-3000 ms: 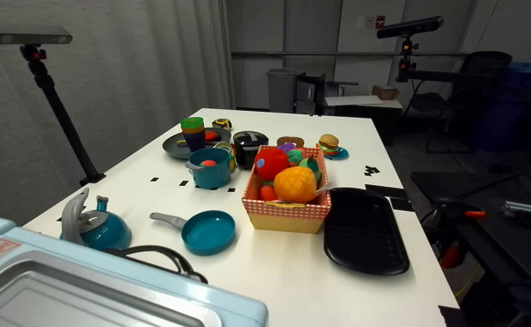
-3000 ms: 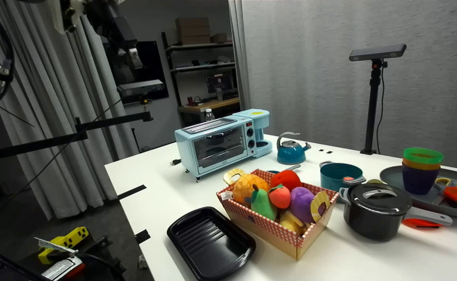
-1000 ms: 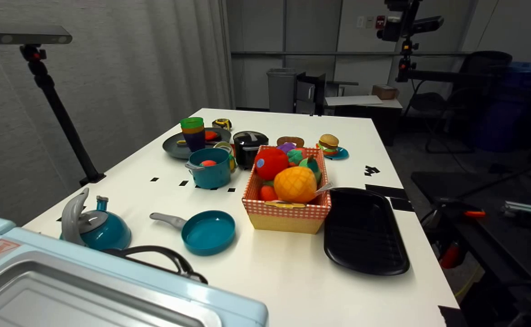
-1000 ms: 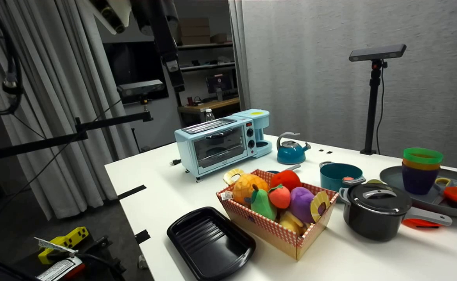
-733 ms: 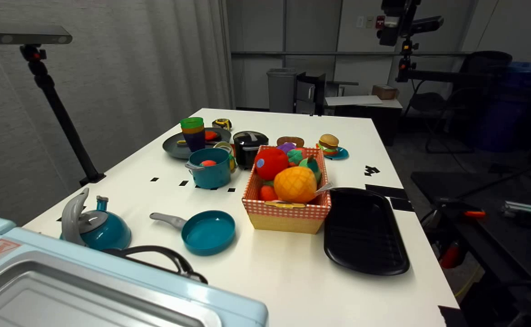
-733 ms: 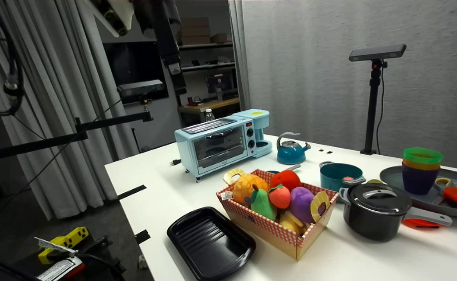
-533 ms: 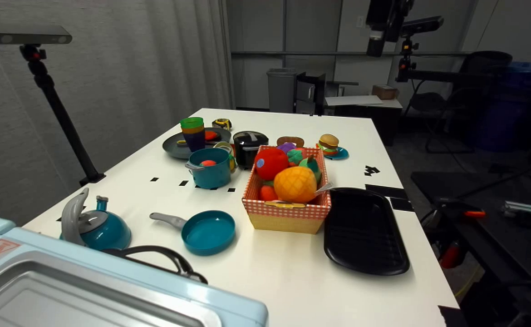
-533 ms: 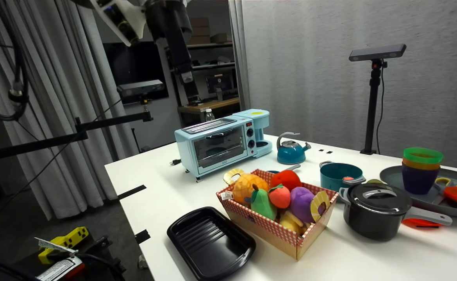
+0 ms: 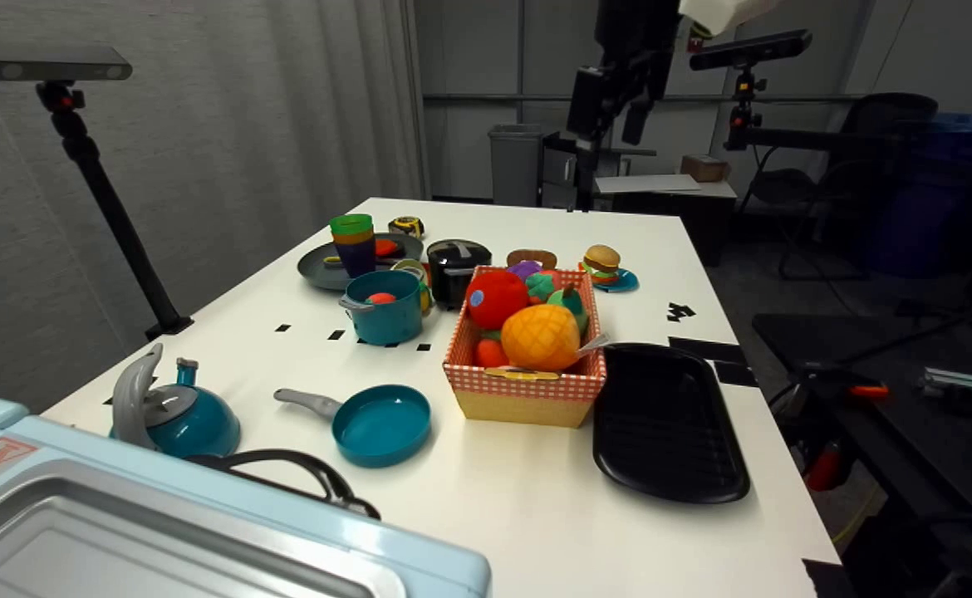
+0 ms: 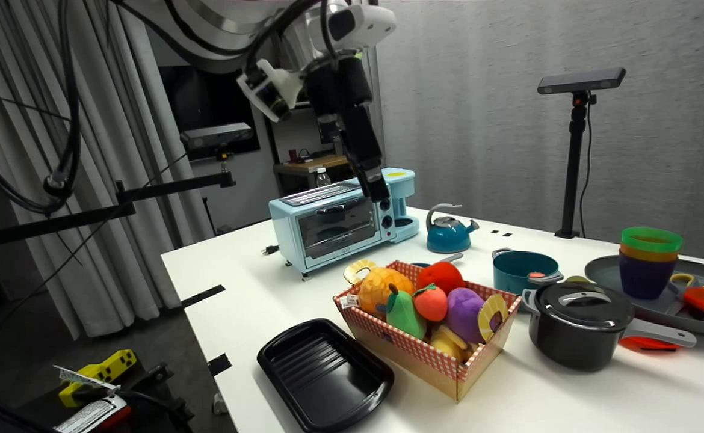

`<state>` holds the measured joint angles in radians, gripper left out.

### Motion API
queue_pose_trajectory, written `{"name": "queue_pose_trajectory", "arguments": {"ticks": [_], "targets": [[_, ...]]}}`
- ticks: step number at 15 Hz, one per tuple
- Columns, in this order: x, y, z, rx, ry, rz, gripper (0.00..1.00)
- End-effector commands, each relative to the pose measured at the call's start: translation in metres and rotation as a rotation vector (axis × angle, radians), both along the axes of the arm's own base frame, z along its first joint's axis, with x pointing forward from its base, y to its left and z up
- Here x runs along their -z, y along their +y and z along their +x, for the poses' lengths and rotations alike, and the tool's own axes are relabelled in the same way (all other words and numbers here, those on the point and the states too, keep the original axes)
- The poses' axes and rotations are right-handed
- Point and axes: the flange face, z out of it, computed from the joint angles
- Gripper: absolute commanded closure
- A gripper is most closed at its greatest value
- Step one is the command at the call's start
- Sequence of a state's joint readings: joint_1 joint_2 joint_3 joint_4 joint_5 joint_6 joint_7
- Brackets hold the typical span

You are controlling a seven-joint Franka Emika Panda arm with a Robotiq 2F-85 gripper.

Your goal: Remove the lid from the black pot

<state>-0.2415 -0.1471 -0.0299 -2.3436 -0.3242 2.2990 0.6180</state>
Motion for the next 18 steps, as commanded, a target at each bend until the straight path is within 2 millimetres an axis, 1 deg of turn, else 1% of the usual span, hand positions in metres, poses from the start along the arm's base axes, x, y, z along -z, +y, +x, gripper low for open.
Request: {"name": "queue_pose_trajectory", "arguments": {"ticks": [1, 2, 6, 7, 9, 13, 15, 18], "targets": [[0.008, -0.035, 0.033, 0.077, -0.078, -0.007, 0.0], [0.009, -0.044, 0.038, 0.093, -0.099, 0.001, 0.0], [-0.003, -0.069, 0.052, 0.142, -0.162, 0.024, 0.0], [0.004, -0.06, 0.041, 0.121, -0.128, 0.012, 0.0], [0.0, -0.067, 0.045, 0.138, -0.142, 0.016, 0.0], [0.0, -0.067, 0.047, 0.138, -0.144, 0.018, 0.0], [0.007, -0.063, 0.051, 0.118, -0.169, 0.098, 0.0], [0.026, -0.067, 0.06, 0.136, -0.203, 0.226, 0.0]]}}
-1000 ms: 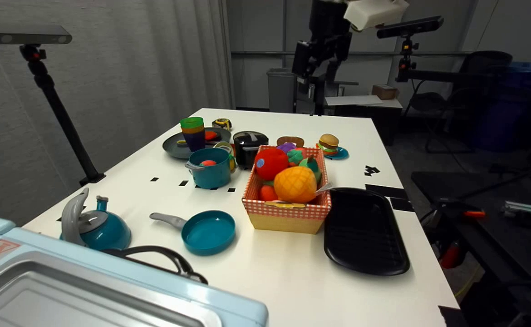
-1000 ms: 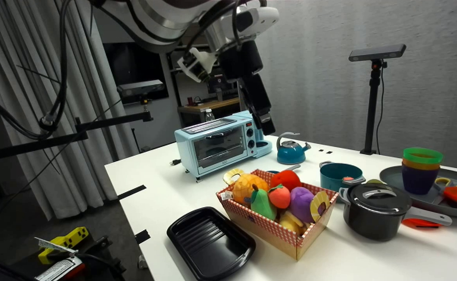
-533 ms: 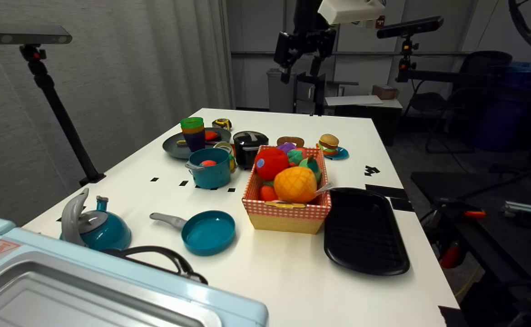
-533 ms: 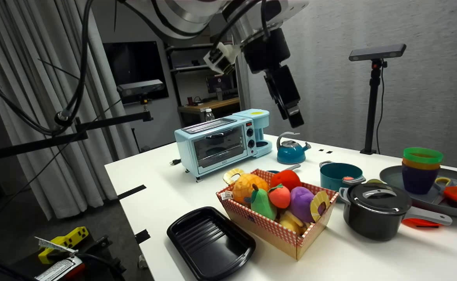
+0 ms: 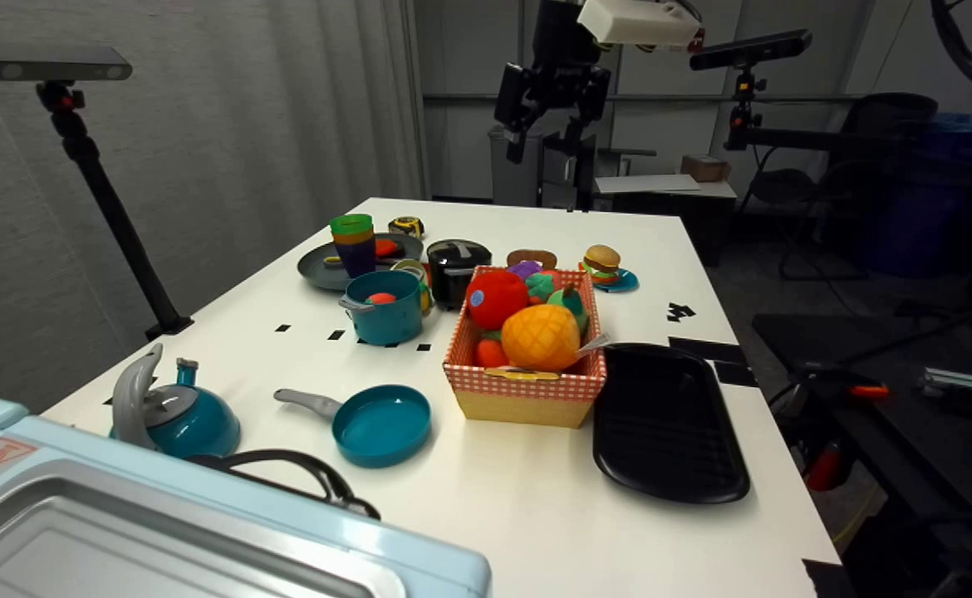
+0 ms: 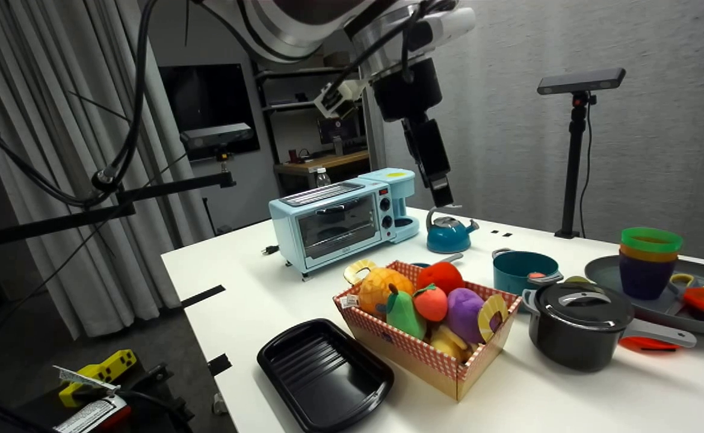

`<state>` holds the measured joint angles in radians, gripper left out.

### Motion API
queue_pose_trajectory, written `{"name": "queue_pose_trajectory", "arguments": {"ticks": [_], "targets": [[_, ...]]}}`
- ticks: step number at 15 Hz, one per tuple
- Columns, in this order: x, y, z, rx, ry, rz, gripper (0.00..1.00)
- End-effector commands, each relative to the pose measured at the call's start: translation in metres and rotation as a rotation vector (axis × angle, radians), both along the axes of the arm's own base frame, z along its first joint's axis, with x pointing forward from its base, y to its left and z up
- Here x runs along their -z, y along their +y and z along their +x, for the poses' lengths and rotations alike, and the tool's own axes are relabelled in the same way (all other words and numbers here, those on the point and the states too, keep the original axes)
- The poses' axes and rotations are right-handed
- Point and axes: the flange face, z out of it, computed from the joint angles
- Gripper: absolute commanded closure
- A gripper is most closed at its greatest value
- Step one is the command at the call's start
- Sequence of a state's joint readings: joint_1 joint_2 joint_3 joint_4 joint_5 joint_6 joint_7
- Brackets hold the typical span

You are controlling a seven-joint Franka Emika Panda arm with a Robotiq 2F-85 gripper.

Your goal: Remove the lid from the black pot

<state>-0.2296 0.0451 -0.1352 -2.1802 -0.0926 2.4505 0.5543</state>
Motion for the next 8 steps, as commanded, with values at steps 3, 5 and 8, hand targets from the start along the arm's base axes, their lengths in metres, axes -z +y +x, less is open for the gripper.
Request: {"name": "queue_pose_trajectory", "arguments": {"ticks": [3, 5, 8], "targets": [[0.036, -0.023, 0.017, -0.019, -0.085, 0.121, 0.0], [0.05, -0.036, 0.023, -0.038, -0.105, 0.108, 0.0], [0.068, -0.057, 0.03, -0.052, -0.11, 0.051, 0.0]]}}
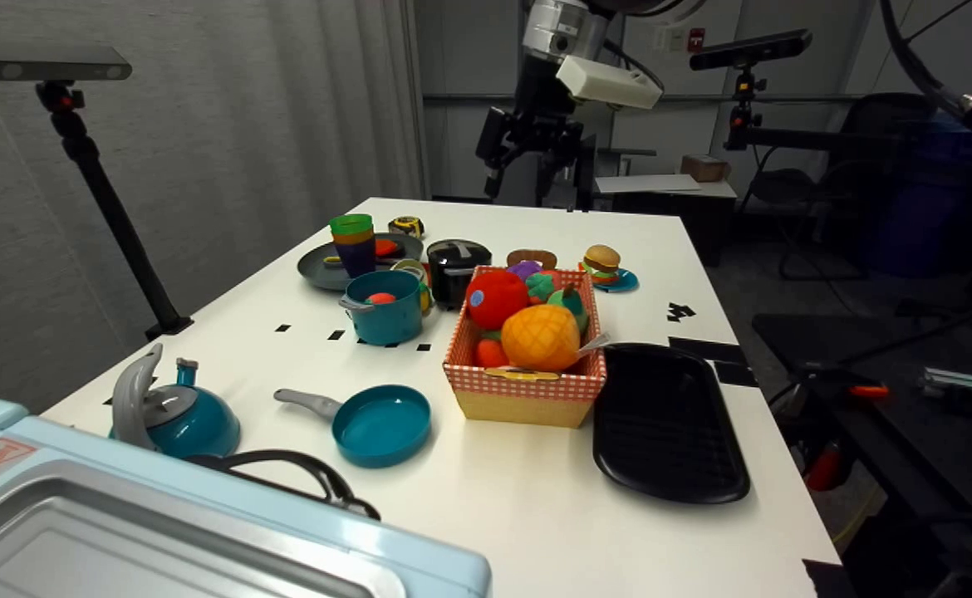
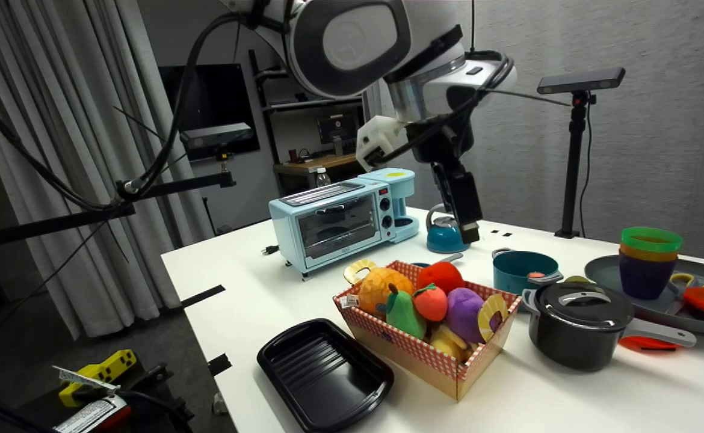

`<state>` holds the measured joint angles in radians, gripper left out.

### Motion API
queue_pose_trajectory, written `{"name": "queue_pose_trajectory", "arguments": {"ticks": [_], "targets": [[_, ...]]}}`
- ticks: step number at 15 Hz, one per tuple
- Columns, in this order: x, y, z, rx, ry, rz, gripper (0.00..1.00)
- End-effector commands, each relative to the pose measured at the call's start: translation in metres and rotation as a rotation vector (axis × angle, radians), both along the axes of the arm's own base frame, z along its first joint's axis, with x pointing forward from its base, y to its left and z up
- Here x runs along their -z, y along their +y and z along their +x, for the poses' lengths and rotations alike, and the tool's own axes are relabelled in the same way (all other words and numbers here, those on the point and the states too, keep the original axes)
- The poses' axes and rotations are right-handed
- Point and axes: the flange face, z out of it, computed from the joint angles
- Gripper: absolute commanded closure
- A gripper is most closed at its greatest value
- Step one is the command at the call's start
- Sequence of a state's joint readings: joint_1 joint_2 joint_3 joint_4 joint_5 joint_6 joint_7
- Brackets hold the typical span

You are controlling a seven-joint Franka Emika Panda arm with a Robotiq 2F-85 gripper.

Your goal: Remove the lid from the black pot

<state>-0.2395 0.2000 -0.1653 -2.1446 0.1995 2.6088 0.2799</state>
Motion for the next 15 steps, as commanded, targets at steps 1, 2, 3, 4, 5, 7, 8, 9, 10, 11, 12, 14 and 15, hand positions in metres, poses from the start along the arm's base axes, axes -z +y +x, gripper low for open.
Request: {"name": "queue_pose_trajectory", "arguments": {"ticks": [1, 2, 3, 4, 5, 7, 8, 9, 10, 11, 12, 14, 15], "targets": [[0.021, -0.03, 0.018, -0.012, -0.021, -0.064, 0.0], [0.027, -0.037, 0.021, -0.006, -0.02, -0.083, 0.0], [0.033, -0.043, 0.024, -0.002, -0.02, -0.094, 0.0], [0.038, -0.048, 0.027, 0.003, -0.021, -0.105, 0.0], [0.043, -0.053, 0.03, 0.011, -0.02, -0.116, 0.0], [0.05, -0.06, 0.039, 0.02, -0.02, -0.134, 0.0], [0.053, -0.063, 0.043, 0.021, -0.019, -0.142, 0.0], [0.055, -0.066, 0.047, 0.021, -0.019, -0.153, 0.0], [0.057, -0.069, 0.051, 0.021, -0.018, -0.163, 0.0], [0.059, -0.072, 0.055, 0.021, -0.015, -0.17, 0.0], [0.061, -0.075, 0.058, 0.017, -0.012, -0.179, 0.0], [0.063, -0.077, 0.065, 0.011, -0.009, -0.191, 0.0], [0.066, -0.079, 0.069, 0.01, -0.008, -0.197, 0.0]]}}
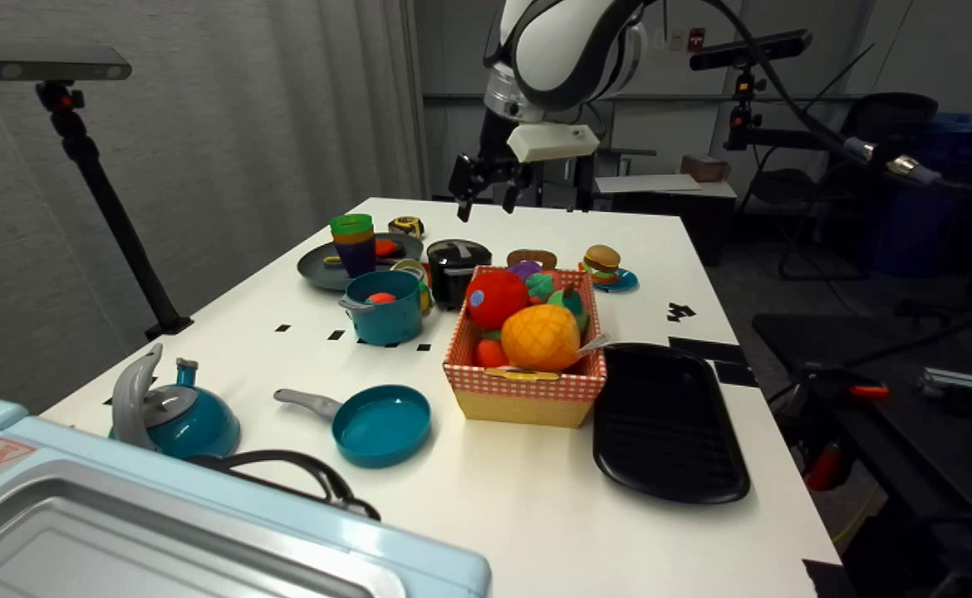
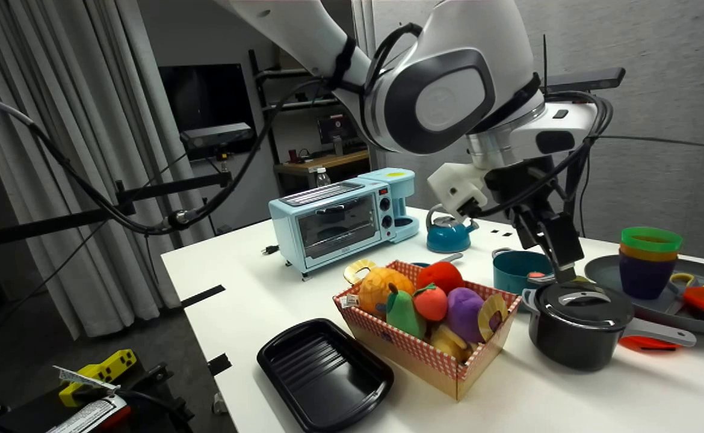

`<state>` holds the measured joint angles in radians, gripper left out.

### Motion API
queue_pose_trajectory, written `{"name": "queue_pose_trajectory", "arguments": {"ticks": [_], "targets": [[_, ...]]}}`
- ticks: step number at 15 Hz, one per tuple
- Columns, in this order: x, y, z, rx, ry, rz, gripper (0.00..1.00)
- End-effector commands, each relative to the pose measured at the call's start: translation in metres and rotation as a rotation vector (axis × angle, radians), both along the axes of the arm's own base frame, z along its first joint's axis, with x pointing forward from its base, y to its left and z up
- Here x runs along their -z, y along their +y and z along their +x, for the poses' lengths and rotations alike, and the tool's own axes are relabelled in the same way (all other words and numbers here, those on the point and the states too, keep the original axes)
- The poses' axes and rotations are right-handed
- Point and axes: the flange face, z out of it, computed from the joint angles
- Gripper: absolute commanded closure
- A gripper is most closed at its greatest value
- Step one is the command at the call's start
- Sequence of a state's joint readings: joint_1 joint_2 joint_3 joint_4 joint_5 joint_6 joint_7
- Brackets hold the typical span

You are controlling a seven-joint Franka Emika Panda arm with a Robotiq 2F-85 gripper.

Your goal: Remove the lid from the black pot

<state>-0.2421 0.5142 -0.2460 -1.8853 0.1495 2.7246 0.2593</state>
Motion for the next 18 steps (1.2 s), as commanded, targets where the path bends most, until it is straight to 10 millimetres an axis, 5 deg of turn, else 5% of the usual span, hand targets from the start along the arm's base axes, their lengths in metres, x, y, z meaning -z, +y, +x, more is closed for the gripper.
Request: {"name": "queue_pose_trajectory", "arguments": {"ticks": [1, 9, 18], "targets": [[0.008, -0.008, 0.021, 0.0, -0.004, -0.044, 0.0], [0.034, -0.013, 0.043, 0.034, 0.011, -0.066, 0.0], [0.038, -0.015, 0.053, 0.071, 0.012, -0.081, 0.0]]}}
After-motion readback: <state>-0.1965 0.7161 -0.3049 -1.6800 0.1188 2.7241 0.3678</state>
